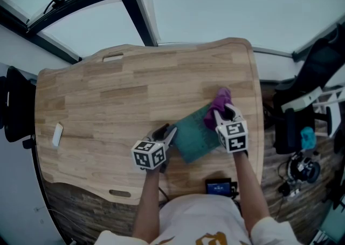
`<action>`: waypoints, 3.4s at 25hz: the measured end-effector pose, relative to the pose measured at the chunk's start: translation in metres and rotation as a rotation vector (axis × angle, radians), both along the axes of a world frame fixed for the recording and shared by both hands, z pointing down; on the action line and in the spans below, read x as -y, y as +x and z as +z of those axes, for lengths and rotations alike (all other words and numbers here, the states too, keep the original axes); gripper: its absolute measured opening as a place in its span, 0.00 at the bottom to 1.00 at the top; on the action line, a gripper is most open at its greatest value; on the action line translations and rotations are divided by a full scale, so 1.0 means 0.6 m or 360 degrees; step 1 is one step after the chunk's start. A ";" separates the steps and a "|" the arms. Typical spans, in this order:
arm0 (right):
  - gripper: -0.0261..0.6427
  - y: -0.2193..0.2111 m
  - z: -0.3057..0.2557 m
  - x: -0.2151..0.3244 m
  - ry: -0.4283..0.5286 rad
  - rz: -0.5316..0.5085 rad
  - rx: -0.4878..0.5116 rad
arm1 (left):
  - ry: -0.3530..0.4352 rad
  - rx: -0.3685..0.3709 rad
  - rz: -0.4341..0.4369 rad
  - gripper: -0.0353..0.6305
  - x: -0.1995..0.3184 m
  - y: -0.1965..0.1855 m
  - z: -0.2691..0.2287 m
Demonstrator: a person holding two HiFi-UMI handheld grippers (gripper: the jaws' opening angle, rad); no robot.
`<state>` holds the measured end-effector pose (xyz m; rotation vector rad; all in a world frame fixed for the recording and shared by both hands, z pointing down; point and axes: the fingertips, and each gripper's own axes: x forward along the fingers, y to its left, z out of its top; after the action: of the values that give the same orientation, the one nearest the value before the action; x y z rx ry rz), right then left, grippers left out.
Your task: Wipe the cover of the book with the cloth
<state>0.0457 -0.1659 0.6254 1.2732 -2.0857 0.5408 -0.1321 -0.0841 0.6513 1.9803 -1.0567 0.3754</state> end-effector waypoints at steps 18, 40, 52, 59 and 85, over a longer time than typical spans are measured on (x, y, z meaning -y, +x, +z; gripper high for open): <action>0.15 0.006 0.013 0.010 -0.0041 0.0022 -0.0020 | -0.0051 -0.0032 0.0039 0.28 0.002 0.002 0.007; 0.15 -0.033 0.021 -0.001 -0.0078 -0.0051 -0.0048 | -0.0052 -0.0025 0.0039 0.28 0.005 0.004 0.008; 0.15 -0.056 0.012 -0.010 -0.0115 -0.0069 -0.0015 | -0.0047 -0.0018 0.0035 0.28 0.006 0.002 0.008; 0.15 -0.074 0.010 -0.020 -0.0128 -0.0113 -0.0001 | -0.0049 -0.0020 0.0034 0.28 0.005 0.003 0.008; 0.15 -0.161 0.011 -0.066 -0.0149 -0.0276 0.0048 | -0.0039 -0.0012 0.0031 0.28 0.005 0.002 0.008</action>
<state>-0.0510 -0.1265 0.6319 1.0258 -2.1443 0.5752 -0.1306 -0.0874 0.6560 1.9699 -1.0245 0.3896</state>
